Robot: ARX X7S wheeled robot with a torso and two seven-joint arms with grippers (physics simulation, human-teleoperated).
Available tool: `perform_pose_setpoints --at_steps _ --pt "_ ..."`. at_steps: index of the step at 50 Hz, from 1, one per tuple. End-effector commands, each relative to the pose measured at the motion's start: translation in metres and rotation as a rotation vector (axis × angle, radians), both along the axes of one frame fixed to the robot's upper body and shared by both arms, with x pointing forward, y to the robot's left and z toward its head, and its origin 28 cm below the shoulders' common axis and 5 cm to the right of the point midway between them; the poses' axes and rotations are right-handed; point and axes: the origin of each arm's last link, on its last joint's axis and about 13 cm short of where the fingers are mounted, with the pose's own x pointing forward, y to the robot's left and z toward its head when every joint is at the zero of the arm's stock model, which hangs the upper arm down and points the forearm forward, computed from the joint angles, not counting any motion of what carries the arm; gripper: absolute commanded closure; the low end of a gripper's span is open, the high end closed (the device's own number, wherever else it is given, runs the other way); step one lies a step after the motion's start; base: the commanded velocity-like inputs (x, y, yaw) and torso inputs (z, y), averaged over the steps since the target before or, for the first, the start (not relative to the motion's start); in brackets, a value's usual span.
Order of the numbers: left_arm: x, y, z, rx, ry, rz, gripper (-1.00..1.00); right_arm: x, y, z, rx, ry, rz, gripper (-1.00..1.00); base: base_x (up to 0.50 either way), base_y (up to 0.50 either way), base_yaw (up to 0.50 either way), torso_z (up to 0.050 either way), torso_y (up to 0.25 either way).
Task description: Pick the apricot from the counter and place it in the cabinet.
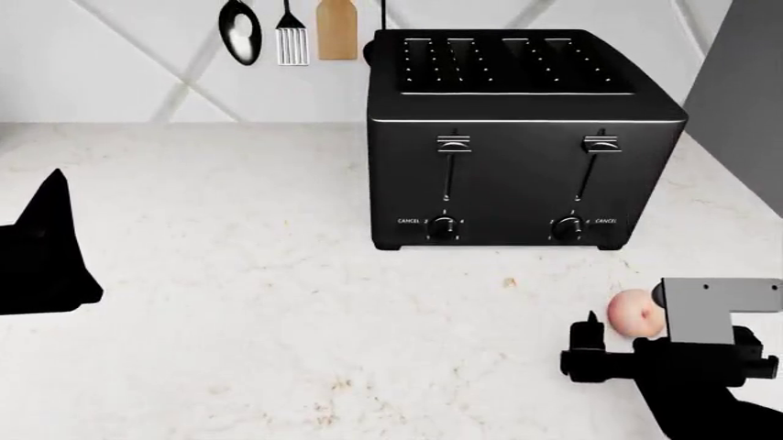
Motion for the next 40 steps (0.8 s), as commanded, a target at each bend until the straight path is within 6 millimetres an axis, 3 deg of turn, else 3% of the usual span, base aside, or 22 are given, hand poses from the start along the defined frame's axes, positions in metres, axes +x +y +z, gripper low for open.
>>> perform_pose_setpoints --at_steps 1,3,4,17,22,29,40 --pt "0.001 0.0 -0.001 -0.001 0.0 0.001 -1.0 0.007 -0.006 -0.015 -0.031 0.053 -0.025 -1.0 0.0 0.0 0.0 0.0 0.0" --pt "0.002 0.001 -0.002 -0.001 0.0 0.001 -1.0 0.008 -0.006 -0.016 -0.034 0.051 -0.022 -1.0 0.0 0.0 0.0 0.0 0.0" --pt "0.002 0.001 -0.002 -0.002 0.0 0.001 -1.0 0.008 -0.006 -0.015 -0.032 0.046 -0.02 1.0 0.0 0.0 0.0 0.0 0.0" --pt "0.002 0.003 -0.001 -0.003 -0.009 0.003 -1.0 -0.002 -0.007 0.006 -0.055 -0.015 -0.01 1.0 0.0 0.0 0.0 0.0 0.0" --pt "0.002 0.002 0.002 -0.003 -0.014 -0.002 -1.0 -0.019 0.002 0.058 -0.136 -0.144 0.069 1.0 0.0 0.0 0.0 0.0 0.0" --pt "0.003 -0.002 0.006 -0.004 -0.023 -0.02 -1.0 -0.062 0.027 0.146 -0.236 -0.397 0.225 1.0 0.0 0.0 0.0 0.0 0.0" --pt "0.003 -0.006 0.011 -0.005 -0.025 -0.032 -1.0 -0.087 0.05 0.23 -0.311 -0.648 0.33 1.0 0.0 0.0 0.0 0.0 0.0"
